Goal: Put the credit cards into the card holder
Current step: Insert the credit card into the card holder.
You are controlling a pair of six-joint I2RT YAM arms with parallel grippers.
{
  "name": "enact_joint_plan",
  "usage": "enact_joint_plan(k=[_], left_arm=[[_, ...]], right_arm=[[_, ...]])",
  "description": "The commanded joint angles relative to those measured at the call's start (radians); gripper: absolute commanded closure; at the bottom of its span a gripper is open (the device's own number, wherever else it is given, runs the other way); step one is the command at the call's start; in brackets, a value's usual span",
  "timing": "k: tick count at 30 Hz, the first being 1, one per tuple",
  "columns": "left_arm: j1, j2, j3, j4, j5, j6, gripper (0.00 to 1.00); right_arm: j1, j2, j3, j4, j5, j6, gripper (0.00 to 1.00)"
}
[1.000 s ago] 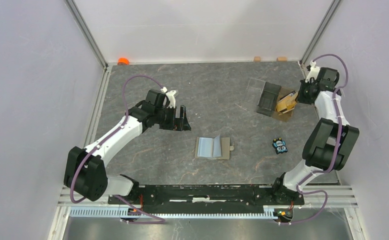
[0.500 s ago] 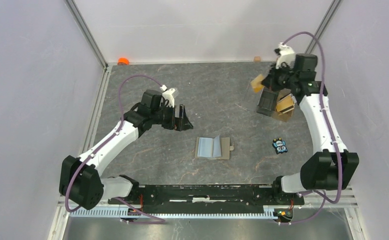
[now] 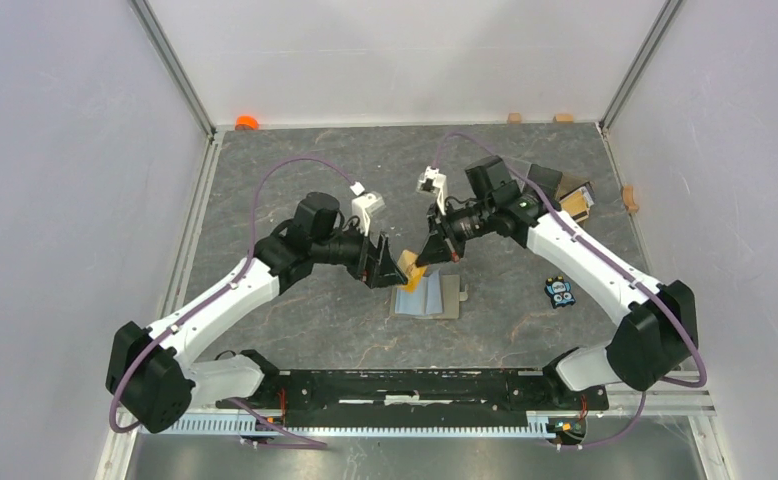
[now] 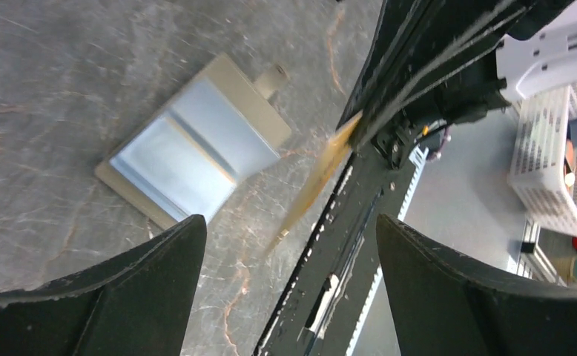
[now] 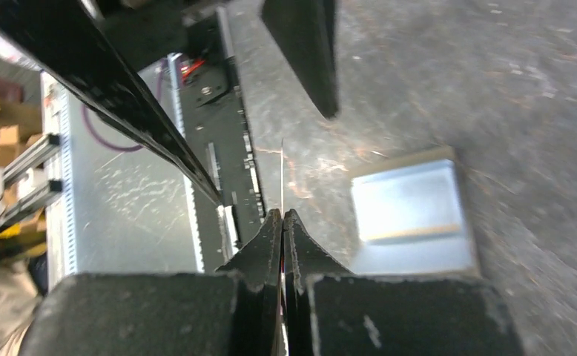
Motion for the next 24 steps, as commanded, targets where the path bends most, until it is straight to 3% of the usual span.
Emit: enact_joint_plan(k=[1, 2, 5, 7, 11, 14, 17, 20, 22, 24], left_arm=[[-0.056, -0.010, 0.017, -0.046, 0.015, 0.098, 0.11], [-0.064, -0.011, 0.017, -0.056, 0.021, 0.105, 0.18], [-0.072, -0.021, 0.014, -0.067, 0.037, 0.107, 0.52], [-0.072, -0.037, 0.007, -0.067, 0.042, 0.103, 0.69], [-0.072, -0.066, -0.014, -0.042, 0.071, 0.084, 0.97], [-0.072, -0.089, -0.041, 0.001, 0.085, 0.051, 0.98], [-0.072, -0.121, -0.062, 0.039, 0.038, 0.003, 0.98], [-0.072, -0.172, -0.115, 0.162, -0.045, -0.099, 0.98], [-0.072, -0.210, -0.168, 0.274, -0.082, -0.180, 0.98], [-0.072, -0.233, -0.220, 0.414, -0.095, -0.267, 0.98]], right_arm=[[0.060, 0.011, 0.010, 0.022, -0.111, -0.017, 1.00], [0.063, 0.014, 0.017, 0.023, -0.113, -0.012, 1.00], [0.066, 0.023, 0.034, 0.017, -0.112, -0.010, 1.00], [0.065, 0.022, 0.034, 0.016, -0.097, -0.012, 1.00], [0.065, 0.017, 0.029, 0.016, -0.051, 0.001, 0.80], [0.064, -0.013, 0.012, 0.052, 0.006, 0.045, 0.47], [0.053, -0.079, -0.040, 0.138, 0.080, 0.150, 0.30], [0.052, -0.154, -0.111, 0.210, 0.284, 0.279, 0.25], [0.052, -0.221, -0.211, 0.326, 0.304, 0.389, 0.25], [0.052, -0.300, -0.345, 0.554, 0.269, 0.527, 0.26]])
